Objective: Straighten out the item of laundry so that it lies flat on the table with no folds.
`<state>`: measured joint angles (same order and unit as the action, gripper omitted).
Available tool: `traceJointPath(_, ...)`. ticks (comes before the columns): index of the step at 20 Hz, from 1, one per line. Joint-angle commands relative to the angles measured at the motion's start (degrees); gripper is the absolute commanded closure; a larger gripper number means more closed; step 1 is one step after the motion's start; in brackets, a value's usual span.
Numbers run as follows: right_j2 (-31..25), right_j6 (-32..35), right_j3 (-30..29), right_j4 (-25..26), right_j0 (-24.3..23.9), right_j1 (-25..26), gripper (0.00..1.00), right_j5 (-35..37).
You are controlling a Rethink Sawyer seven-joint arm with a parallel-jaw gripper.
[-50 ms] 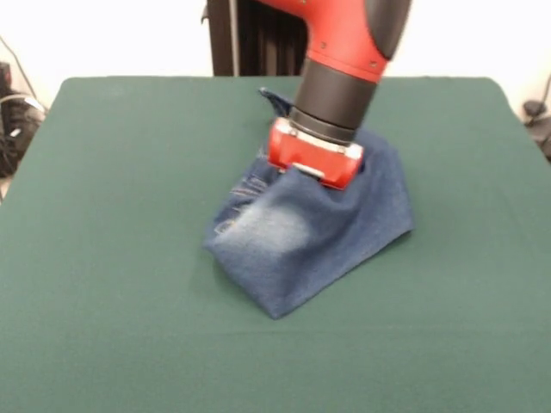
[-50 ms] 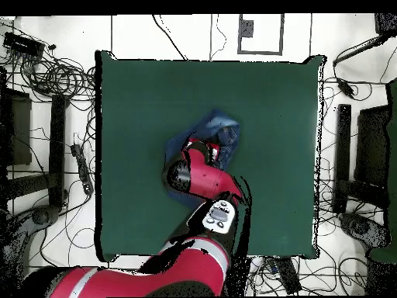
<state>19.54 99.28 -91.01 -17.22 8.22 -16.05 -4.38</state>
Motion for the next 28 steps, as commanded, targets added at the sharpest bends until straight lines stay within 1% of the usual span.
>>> traceJointPath(1,-8.5,10.7,7.6,-5.2,4.7,4.5,1.00,8.4)
traceJointPath(2,0.9,10.9,12.4,-7.3,11.0,7.6,1.00,17.8)
traceJointPath(4,14.2,13.4,20.1,-7.6,17.9,13.4,1.00,33.5)
traceJointPath(5,18.6,15.6,22.4,-7.9,19.9,15.5,1.00,39.0)
traceJointPath(6,24.3,17.1,26.3,-7.3,22.0,18.6,1.00,46.6)
traceJointPath(8,32.3,19.6,32.2,-5.7,24.4,23.2,1.00,58.8)
traceJointPath(10,37.0,22.9,34.6,-4.7,26.1,25.8,1.00,64.7)
traceJointPath(12,37.1,25.2,34.0,-4.1,27.0,26.0,1.00,64.4)
traceJointPath(13,37.1,25.2,34.0,-3.6,27.0,25.7,1.00,64.8)
traceJointPath(15,35.8,25.7,31.4,-3.5,27.4,24.5,1.00,60.5)
traceJointPath(16,32.9,25.1,28.3,-4.0,27.3,23.0,1.00,55.5)
traceJointPath(17,31.3,24.5,26.6,-4.1,27.0,22.2,1.00,52.7)
traceJointPath(18,27.5,22.9,23.5,-4.7,25.8,20.8,1.00,46.2)
traceJointPath(19,24.3,21.9,21.8,-5.6,24.5,20.1,1.00,43.1)
traceJointPath(20,19.2,18.2,20.5,-6.0,22.1,19.4,1.00,37.1)
traceJointPath(21,17.2,16.9,20.3,-6.0,21.0,19.5,1.00,35.1)
traceJointPath(22,13.5,14.6,20.4,-6.4,18.9,19.7,1.00,32.3)
traceJointPath(24,9.9,13.3,22.8,-6.4,16.8,21.8,1.00,29.6)
traceJointPath(28,8.2,17.1,26.2,-6.8,15.5,25.5,1.00,25.0)
